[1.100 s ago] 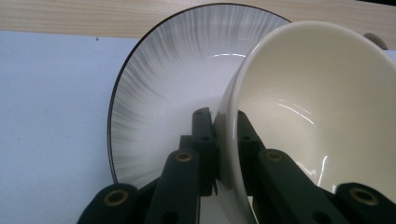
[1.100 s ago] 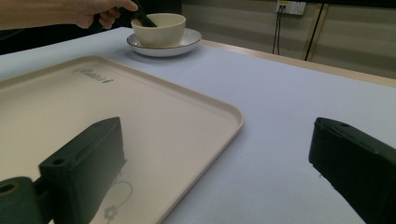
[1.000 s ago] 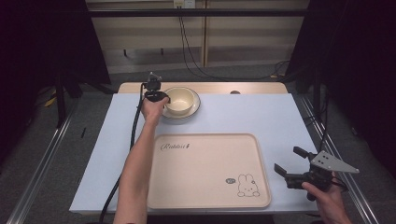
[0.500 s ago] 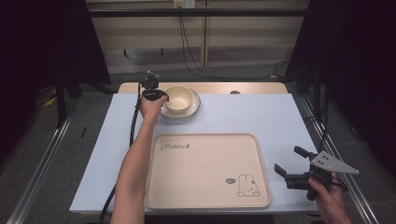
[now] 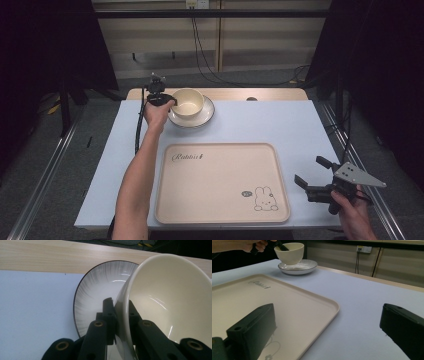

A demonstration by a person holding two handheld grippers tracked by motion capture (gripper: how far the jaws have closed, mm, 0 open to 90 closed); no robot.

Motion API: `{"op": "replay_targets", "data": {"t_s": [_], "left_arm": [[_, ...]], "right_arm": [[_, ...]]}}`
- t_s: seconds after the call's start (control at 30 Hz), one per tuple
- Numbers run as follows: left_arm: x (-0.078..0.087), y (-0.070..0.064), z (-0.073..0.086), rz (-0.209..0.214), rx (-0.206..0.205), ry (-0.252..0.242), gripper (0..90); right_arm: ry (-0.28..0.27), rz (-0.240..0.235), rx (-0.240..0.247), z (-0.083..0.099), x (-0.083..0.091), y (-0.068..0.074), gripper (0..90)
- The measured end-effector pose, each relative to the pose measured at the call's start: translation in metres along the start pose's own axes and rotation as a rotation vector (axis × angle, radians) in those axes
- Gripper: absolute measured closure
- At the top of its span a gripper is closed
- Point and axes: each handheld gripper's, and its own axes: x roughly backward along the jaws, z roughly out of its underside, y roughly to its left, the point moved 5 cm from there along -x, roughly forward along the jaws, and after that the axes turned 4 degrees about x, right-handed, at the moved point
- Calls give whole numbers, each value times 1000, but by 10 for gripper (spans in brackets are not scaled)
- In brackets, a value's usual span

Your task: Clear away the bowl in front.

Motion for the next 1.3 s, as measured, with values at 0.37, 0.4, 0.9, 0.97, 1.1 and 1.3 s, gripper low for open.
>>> {"op": "replay_targets", "data": {"t_s": [0.37,0.4,0.9,0.97,1.1,1.3], "left_arm": [[21,-2,6,34,-15,-22,833],[21,-2,6,34,-15,-22,833],[41,-33,17,96,-86,-17,833],[44,-41,19,111,-104,-15,833],[47,-50,21,136,-122,-9,833],[48,-61,25,165,-149,-4,833]], "right_arm": [[-7,1,8,0,0,0,3],[-7,1,8,0,0,0,3],[-15,-3,10,-2,1,0,3],[-16,-1,12,-2,1,0,3],[-13,2,18,-1,0,1,4],[-17,3,18,-1,-1,0,4]]}}
